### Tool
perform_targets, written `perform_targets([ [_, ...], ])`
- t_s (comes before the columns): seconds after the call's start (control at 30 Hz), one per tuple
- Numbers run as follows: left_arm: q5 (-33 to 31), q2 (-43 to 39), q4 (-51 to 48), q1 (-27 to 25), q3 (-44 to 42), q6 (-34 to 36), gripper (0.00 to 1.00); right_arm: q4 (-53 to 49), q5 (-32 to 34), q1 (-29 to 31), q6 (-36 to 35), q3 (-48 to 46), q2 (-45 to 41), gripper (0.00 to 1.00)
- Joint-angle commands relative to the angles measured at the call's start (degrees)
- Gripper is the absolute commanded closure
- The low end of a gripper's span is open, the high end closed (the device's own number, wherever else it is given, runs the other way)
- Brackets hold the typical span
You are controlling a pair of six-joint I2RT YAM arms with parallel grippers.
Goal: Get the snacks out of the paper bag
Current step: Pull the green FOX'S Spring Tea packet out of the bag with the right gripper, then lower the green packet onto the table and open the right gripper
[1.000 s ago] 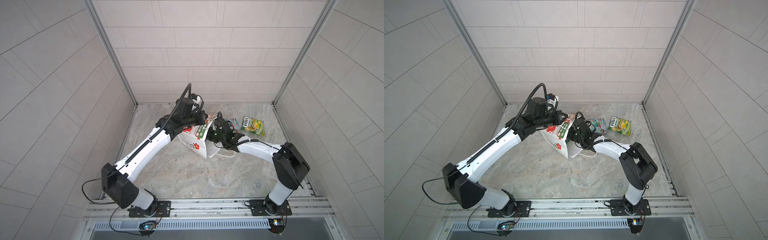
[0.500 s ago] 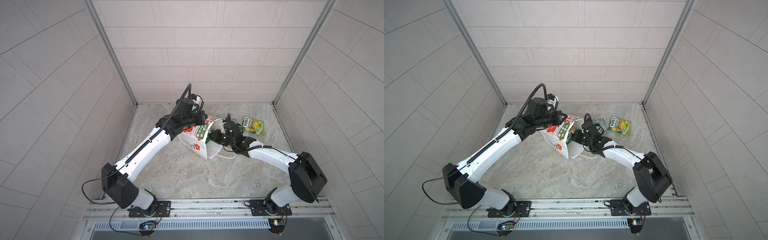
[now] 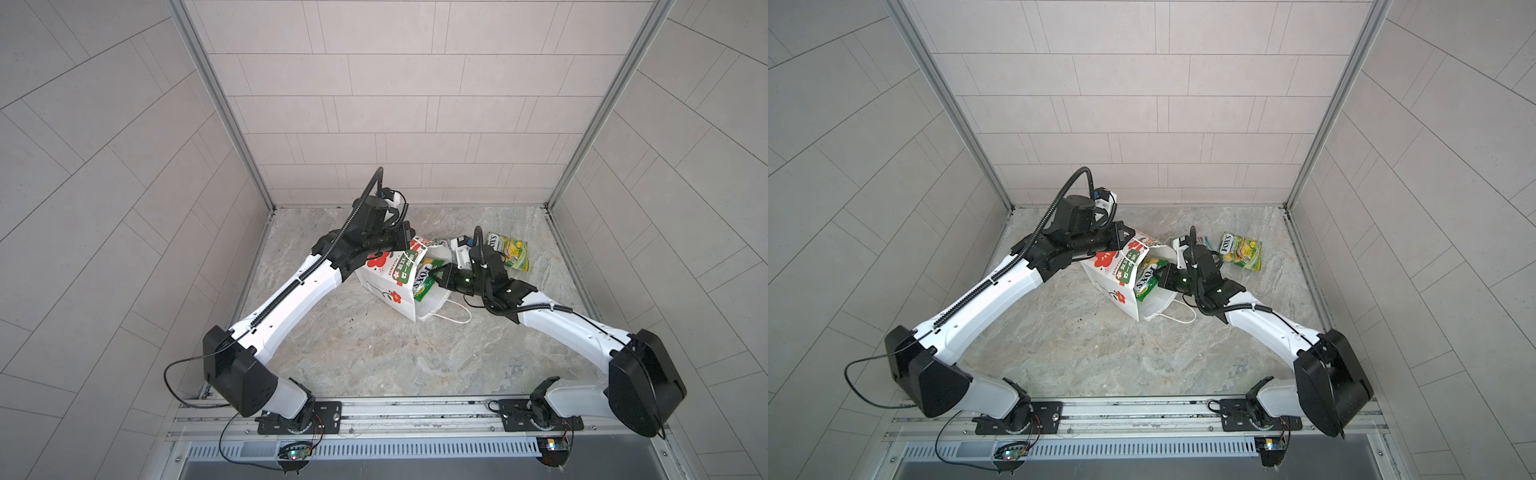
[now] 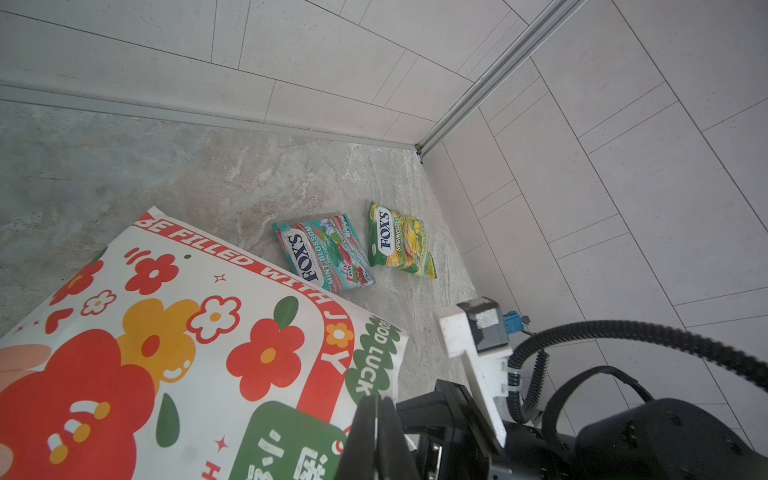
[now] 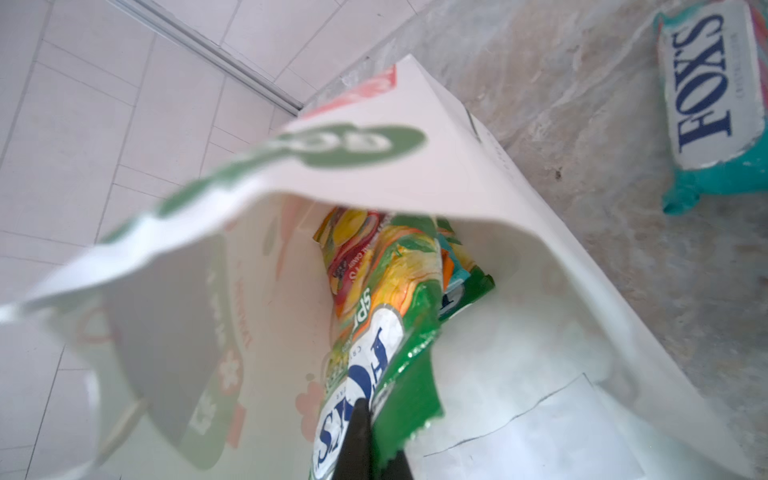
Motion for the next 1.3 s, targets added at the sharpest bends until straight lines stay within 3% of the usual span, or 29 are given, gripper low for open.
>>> perform_targets([
  [0.0,-0.12,-0.47,0.71,-0.21,0.04,-0.17,1.00,2.13,-3.02,-0.58,-2.56,-0.99,-3.39,1.00],
  [0.47,-0.09,-0.07,0.89,-0.22,0.00,-0.27,1.00,1.50,-9.44,-1.87,-2.09,-0.69,-11.54,1.00],
  [0.7,0.29,0.04,0.99,-0.21,0.26,-0.35,1.00,-4.33,-10.31,-3.78,-3.83,2.93,-17.97,1.00],
  [1.0,0.61,-0.06,0.97,-0.22,0.17,-0.18,1.00,-13.49,-14.14,-11.92,-6.22,6.71,-23.92,1.00],
  [1.27,0.87,-0.60,0.99,-0.25,-0.18,-0.20,1.00,-24.41,-12.73,-20.35,-11.10,7.81,-26.38,1.00],
])
